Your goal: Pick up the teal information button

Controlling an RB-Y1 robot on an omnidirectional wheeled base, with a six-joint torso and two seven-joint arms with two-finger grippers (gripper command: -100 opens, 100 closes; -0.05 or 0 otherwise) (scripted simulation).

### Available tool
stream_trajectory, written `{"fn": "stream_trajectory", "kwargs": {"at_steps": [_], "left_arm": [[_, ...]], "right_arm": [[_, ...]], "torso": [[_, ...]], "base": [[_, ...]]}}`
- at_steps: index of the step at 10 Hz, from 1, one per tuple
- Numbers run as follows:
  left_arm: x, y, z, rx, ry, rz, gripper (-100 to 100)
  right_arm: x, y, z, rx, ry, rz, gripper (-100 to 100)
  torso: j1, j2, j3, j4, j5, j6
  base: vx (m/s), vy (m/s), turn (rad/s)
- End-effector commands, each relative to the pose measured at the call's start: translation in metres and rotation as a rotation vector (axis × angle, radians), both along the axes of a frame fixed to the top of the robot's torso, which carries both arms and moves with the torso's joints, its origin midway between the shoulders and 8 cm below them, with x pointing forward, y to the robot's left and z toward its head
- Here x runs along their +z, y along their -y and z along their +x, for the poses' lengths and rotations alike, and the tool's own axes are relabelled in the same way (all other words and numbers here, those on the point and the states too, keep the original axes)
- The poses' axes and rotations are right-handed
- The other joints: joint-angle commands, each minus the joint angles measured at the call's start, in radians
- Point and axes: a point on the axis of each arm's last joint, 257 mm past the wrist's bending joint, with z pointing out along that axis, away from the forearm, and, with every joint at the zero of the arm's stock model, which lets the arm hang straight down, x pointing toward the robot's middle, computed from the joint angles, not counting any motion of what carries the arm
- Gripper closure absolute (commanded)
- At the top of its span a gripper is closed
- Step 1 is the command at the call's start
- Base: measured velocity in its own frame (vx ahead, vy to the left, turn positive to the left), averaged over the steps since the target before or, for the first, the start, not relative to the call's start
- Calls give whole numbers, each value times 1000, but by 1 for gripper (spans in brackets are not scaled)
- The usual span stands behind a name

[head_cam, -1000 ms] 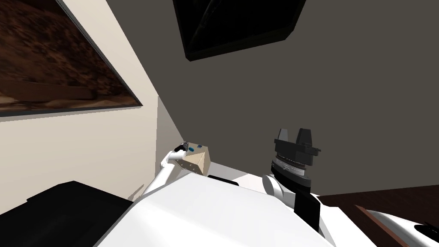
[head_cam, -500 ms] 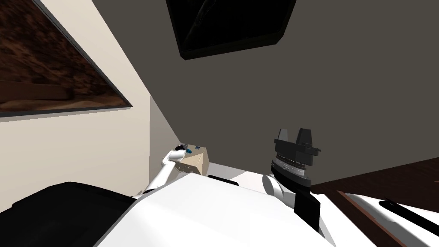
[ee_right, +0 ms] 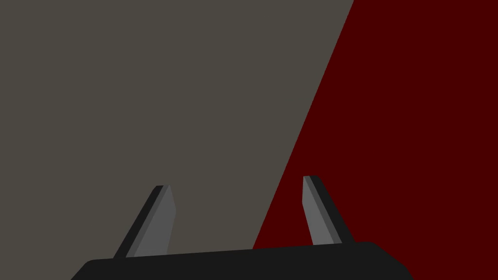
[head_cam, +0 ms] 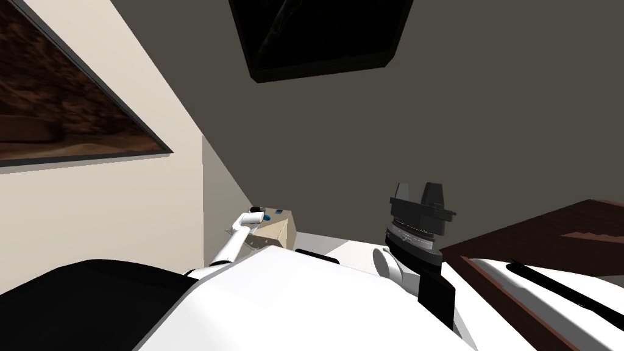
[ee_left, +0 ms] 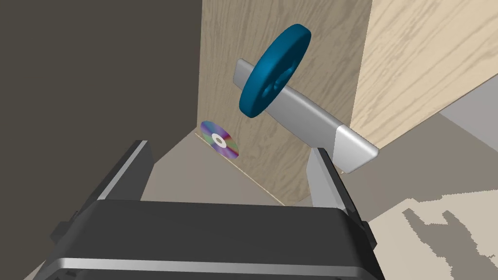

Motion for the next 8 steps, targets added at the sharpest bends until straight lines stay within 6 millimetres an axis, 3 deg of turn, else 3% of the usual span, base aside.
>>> {"fn": "stream_trajectory", "kwargs": {"at_steps": [1,8], "left_arm": [[-7,-4,-6,13,-53,-16,-100],[-40,-8,-40,55,-237,-85,-100]], "right_arm": [[0,0,0,0,0,0,0],[0,0,0,0,0,0,0]], "torso": [[0,0,0,0,0,0],[2,0,0,0,0,1]], "base": [[-2,27,-186],[-6,49,-128]]}}
